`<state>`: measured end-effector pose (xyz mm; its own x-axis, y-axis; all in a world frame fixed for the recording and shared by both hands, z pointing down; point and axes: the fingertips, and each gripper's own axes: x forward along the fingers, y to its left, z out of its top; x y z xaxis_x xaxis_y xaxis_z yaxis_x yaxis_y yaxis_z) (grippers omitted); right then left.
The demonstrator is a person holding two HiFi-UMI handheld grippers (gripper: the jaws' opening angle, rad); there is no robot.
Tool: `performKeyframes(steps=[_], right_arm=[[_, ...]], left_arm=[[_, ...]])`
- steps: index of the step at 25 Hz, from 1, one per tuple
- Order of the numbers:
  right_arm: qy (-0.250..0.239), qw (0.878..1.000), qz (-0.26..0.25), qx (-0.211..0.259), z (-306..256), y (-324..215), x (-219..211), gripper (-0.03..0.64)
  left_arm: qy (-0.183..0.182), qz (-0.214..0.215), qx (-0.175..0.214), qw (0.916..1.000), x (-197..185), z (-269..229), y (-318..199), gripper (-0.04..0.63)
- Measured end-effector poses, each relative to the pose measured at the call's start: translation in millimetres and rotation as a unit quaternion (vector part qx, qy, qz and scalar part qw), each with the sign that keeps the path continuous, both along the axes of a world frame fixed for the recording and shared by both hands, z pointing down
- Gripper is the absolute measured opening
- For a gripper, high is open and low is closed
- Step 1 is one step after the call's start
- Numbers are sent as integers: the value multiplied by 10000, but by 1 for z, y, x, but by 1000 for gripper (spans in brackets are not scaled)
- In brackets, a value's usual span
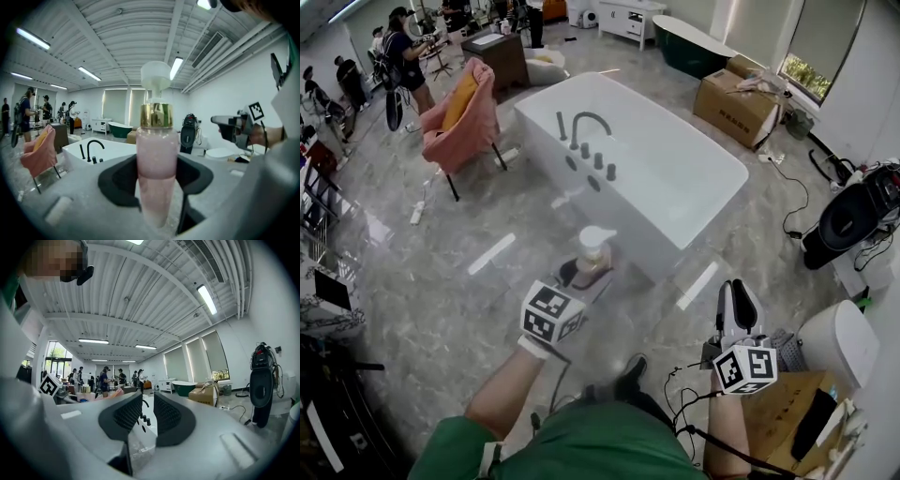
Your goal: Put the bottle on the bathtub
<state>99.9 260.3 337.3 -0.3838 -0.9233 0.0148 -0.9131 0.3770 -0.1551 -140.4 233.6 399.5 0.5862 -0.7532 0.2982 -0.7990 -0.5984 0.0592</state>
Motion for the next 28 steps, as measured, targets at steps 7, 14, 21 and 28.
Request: performKeyframes(steps=[7, 14, 21, 28], right_arm=[[-83, 9998, -204, -24, 11, -73, 40, 74], [-147, 9989, -414, -137, 21, -129, 59, 74], [-225, 9973, -672, -179, 25, -168, 76, 74], [-225, 9958, -867, -173, 25, -188, 89, 74]], left_arm=[[172, -176, 185, 9995, 38, -5, -59, 213], [34, -461, 98, 9989, 54, -1, -104, 213], [48, -764, 65, 9970, 68, 0, -133, 213], [20, -916, 27, 9958, 87, 6, -150, 213]])
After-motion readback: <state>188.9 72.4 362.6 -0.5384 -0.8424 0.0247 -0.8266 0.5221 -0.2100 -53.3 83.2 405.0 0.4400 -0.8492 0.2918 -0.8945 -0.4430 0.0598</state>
